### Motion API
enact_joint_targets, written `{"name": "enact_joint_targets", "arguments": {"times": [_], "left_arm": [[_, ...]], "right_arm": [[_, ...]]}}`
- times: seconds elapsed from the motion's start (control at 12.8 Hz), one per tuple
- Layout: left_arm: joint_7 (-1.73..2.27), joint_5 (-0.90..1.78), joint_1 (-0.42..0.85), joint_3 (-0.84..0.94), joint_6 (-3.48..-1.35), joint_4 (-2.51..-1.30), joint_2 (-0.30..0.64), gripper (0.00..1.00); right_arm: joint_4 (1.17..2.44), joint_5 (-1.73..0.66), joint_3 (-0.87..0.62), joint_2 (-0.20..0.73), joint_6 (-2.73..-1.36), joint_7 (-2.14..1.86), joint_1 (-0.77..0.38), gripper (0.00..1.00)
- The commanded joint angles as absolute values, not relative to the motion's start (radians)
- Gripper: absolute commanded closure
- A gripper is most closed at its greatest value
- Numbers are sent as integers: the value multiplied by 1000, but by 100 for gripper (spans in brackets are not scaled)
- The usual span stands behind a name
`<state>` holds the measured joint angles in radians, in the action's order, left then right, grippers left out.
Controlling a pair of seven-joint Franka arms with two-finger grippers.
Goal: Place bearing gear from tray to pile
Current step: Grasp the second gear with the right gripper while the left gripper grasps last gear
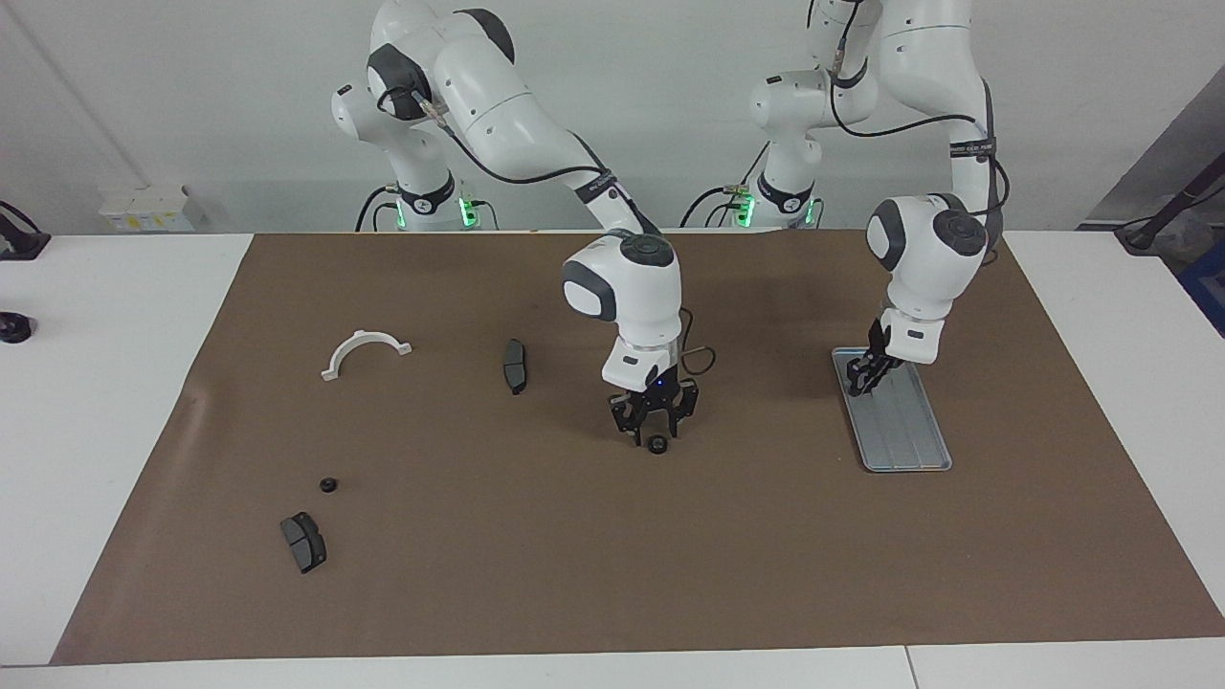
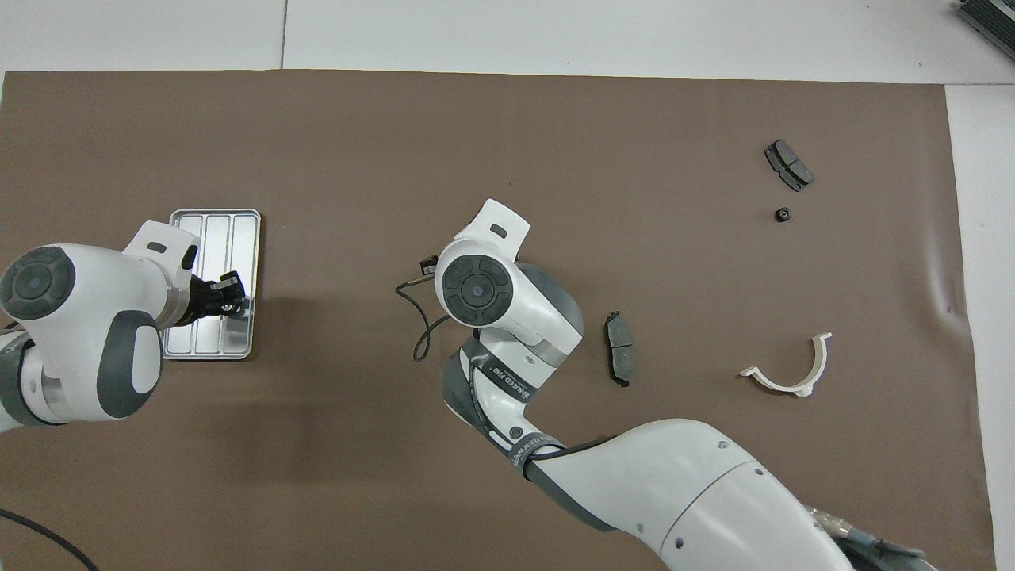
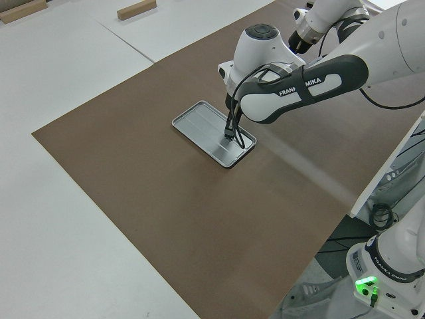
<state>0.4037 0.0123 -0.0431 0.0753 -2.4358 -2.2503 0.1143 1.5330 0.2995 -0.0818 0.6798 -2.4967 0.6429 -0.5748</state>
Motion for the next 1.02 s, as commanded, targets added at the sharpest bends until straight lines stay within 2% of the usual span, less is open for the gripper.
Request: {"name": "enact_joint_targets", "arguments": {"times": [0.0, 0.16, 0.31, 0.55, 0.94], "left_arm": [[353, 28, -29, 64, -2266, -2117, 101, 100], [354, 28, -28, 74, -2137, -2007, 103, 100], [365, 28, -28, 89, -2048, -1938, 107, 100], [365, 29, -28, 95, -2040, -1934, 106, 100], [365, 29, -28, 95, -2046, -1937, 104, 100]], "right_arm": [[1539, 327, -87, 687, -2540, 632, -568, 50], [1539, 327, -87, 689, -2554, 632, -568, 51], [1539, 327, -87, 689, -2557, 634, -568, 61], [1539, 331, -87, 690, -2563, 634, -568, 70], [1529, 330, -87, 692, -2559, 632, -566, 90]]}}
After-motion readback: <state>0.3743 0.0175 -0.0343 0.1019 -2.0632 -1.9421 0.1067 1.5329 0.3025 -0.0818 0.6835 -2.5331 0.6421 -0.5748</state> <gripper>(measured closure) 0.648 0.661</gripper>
